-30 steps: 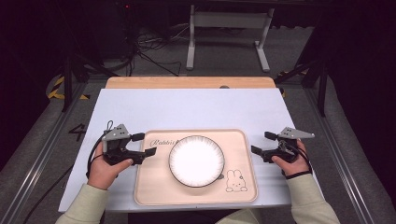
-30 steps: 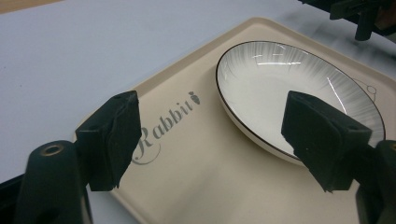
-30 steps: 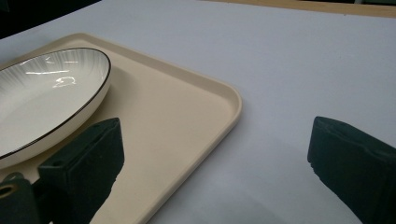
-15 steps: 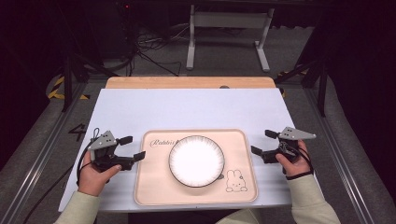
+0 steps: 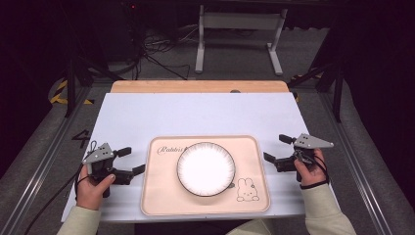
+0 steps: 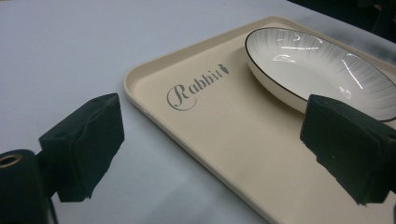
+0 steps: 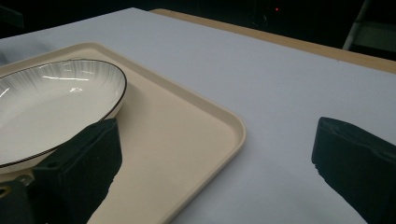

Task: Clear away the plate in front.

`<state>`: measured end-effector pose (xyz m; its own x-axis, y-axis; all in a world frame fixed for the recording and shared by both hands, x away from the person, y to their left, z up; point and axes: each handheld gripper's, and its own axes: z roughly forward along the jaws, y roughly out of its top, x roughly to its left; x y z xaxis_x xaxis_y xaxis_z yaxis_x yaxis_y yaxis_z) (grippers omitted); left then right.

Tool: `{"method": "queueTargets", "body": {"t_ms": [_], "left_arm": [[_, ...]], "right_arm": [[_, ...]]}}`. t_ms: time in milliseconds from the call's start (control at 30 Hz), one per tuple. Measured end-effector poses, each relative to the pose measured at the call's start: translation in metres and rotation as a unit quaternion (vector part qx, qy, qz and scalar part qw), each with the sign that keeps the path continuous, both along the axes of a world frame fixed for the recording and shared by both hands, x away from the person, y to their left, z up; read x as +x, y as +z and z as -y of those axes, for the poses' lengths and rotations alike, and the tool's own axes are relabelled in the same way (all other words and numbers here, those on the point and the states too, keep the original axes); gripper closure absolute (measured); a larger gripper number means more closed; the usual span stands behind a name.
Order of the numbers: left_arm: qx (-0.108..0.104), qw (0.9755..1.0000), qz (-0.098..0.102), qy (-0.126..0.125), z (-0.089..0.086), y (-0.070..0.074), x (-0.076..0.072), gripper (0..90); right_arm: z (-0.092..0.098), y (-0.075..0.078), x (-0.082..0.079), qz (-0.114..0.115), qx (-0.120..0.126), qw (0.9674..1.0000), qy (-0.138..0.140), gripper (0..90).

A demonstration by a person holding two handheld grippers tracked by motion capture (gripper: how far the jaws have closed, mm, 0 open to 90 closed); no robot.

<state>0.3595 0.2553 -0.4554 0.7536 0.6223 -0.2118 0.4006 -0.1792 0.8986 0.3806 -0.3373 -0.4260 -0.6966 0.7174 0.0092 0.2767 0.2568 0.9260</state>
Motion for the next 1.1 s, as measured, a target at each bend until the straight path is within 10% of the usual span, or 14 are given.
{"method": "queueTargets", "body": {"t_ms": [500, 867, 1100], "left_arm": [[0.015, 0.9989, 0.025, 0.038, -0.005, -0.012, -0.005, 4.7], [0.013, 0.9991, 0.017, 0.038, -0.005, -0.013, -0.004, 5.1], [0.057, 0.998, 0.02, 0.019, 0.003, -0.012, -0.003, 2.3]], "right_arm": [[0.009, -0.012, -0.009, 0.068, 0.029, 0.9972, -0.008, 1.6], [0.008, -0.02, -0.005, 0.052, 0.038, 0.9979, -0.006, 1.5], [0.008, -0.021, -0.004, 0.047, 0.042, 0.998, -0.009, 1.2]]}}
